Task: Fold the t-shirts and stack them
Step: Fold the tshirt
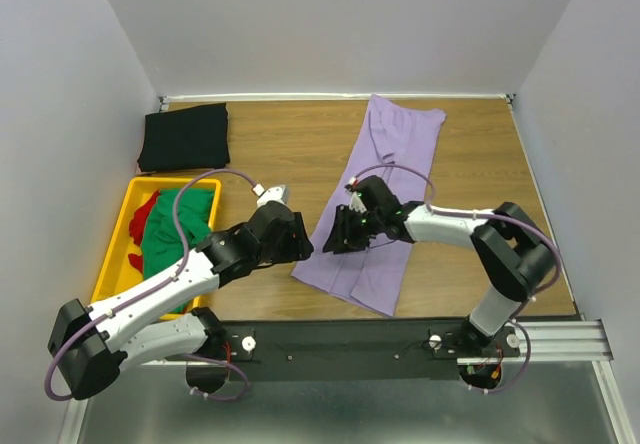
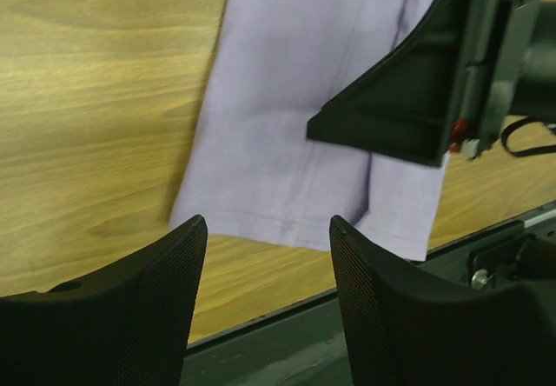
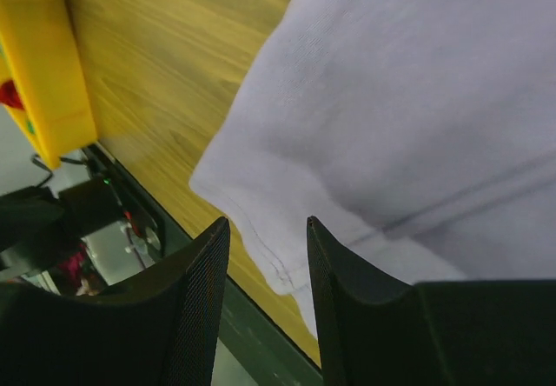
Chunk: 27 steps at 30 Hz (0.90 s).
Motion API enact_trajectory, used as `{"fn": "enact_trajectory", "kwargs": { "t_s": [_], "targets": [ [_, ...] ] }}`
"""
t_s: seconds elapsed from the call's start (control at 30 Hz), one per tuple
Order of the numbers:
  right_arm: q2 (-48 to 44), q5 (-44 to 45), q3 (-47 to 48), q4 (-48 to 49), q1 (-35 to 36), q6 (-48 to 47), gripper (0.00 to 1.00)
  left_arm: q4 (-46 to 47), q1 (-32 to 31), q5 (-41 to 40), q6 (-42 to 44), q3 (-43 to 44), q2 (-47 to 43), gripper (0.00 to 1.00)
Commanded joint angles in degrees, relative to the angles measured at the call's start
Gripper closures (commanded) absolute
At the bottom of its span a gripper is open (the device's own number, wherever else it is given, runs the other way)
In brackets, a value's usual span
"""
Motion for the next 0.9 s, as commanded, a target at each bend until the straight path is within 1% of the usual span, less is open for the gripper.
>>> {"fn": "enact_trajectory", "kwargs": {
  "t_s": [0.0, 0.13, 0.23, 0.27, 0.4, 0.53, 0.57, 0.63, 0.67, 0.7, 0.73, 0.8, 0.87],
  "targets": [
    [6.2, 3.4, 3.1, 0.2, 4.0, 1.1, 0.52, -3.0, 0.2, -2.3, -1.2, -1.1, -0.2, 0.33],
    [8.9, 3.8, 1.7, -0.7, 4.4, 1.9, 0.52, -3.0, 0.2, -1.1, -0.9, -2.0, -0.1, 0.33],
    [7.1, 4.8, -0.2, -5.3, 4.4, 0.7, 0.52, -3.1, 0.2, 0.6, 0.3, -1.8, 0.9, 0.34],
    [6.1, 5.5, -0.6, -8.8, 4.3, -0.4, 0.52, -3.1, 0.2, 1.5, 1.4, -1.8, 1.6, 0.33],
    [-1.4, 9.8, -5.3, -15.7, 4.4, -1.7, 0.52, -4.0, -0.1, 2.8, 3.8, -0.9, 3.3, 0.32],
    [-11.8, 11.1, -6.5, -18.9, 4.4, -1.9, 0.51, -3.9, -1.1, 3.5, 5.2, -0.6, 5.0, 0.32],
    [-16.0, 11.9, -6.1, -20.9, 4.4, -1.6, 0.5, -3.8, -2.0, 3.8, 5.4, -0.6, 5.8, 0.32],
    [-19.5, 16.9, -3.8, -24.9, 4.4, -1.4, 0.48, -3.8, -3.1, 3.9, 5.7, -0.4, 6.7, 0.32],
    [-20.4, 19.2, -2.9, -30.7, 4.3, -1.3, 0.47, -3.8, -3.4, 3.9, 5.4, -0.3, 7.6, 0.32],
    [-21.9, 24.3, -2.1, -33.9, 4.4, -1.1, 0.46, -3.8, -4.0, 3.9, 5.1, -0.3, 8.1, 0.32],
    [-22.4, 27.4, -1.3, -40.4, 4.4, -0.3, 0.45, -3.8, -4.2, 4.1, 4.5, -0.3, 9.0, 0.32],
    [-23.2, 33.5, -1.4, -45.7, 4.5, 1.1, 0.45, -3.6, -4.4, 4.0, 4.2, 0.2, 10.0, 0.32],
    [-24.6, 35.1, -3.0, -50.4, 4.4, 3.9, 0.45, -3.3, -4.5, 3.9, 4.3, 0.7, 11.5, 0.32]
  ]
}}
